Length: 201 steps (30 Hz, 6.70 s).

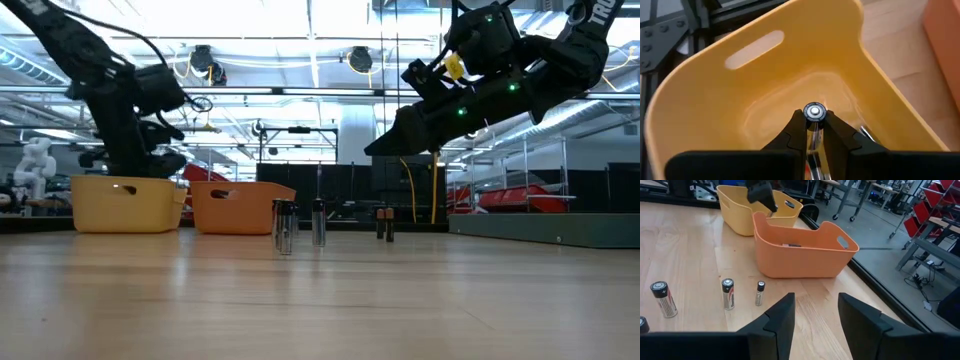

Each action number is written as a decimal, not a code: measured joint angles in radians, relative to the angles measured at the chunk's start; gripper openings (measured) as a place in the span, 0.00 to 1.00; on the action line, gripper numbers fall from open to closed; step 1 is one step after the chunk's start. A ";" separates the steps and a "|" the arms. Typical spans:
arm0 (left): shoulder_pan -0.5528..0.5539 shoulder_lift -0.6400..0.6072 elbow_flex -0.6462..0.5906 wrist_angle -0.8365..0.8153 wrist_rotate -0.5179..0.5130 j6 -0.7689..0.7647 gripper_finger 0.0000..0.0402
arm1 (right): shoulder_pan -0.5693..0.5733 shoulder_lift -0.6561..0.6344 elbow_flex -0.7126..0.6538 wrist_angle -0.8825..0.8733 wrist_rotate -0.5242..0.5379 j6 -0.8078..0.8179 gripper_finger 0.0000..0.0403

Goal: Sort batteries
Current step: Put the silver battery into the yellow bin

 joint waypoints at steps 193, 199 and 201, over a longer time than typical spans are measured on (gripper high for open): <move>-0.138 0.268 0.326 -0.424 -0.030 0.152 0.13 | 0.003 0.001 0.000 0.008 -0.080 0.050 0.35; 0.000 0.306 0.326 -0.389 0.067 0.228 0.13 | 0.003 0.001 0.000 0.007 -0.080 0.049 0.35; 0.041 0.319 0.326 -0.389 0.095 0.249 0.13 | 0.003 0.001 0.000 0.007 -0.080 0.046 0.35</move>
